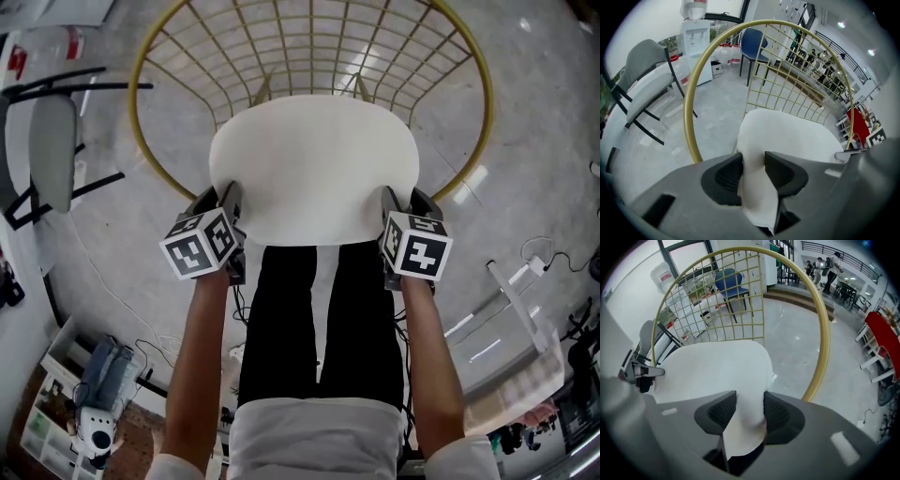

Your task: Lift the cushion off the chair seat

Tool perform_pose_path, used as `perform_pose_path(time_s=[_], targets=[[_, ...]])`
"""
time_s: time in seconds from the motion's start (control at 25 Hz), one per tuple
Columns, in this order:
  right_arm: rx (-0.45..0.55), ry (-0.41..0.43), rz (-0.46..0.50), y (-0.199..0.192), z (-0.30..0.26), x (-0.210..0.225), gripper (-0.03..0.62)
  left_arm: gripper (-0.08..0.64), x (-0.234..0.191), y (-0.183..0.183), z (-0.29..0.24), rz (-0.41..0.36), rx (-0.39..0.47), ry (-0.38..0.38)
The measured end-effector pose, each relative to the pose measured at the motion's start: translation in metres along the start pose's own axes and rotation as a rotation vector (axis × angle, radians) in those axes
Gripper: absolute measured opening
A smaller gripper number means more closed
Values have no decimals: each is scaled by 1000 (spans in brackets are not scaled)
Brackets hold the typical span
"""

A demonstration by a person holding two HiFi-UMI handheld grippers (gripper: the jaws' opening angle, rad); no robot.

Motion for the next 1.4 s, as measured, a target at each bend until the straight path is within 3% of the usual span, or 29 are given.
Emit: perform_pose_path(time_s=[0.8, 1.4], targets=[[41, 13, 10, 13, 62, -11, 170, 149, 8, 21, 57, -23, 15, -22], [68, 30, 11, 12, 113, -13, 160, 146, 18, 20, 103, 4, 40, -33]])
Point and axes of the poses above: the fingertips, and each gripper's own axes: z backward along the fingers, x to its right, y out of its top, the point moved 10 cm from there along z, backward along the fingers, and after that the axes turned 3 degrees about -y, right-handed, at the moved point
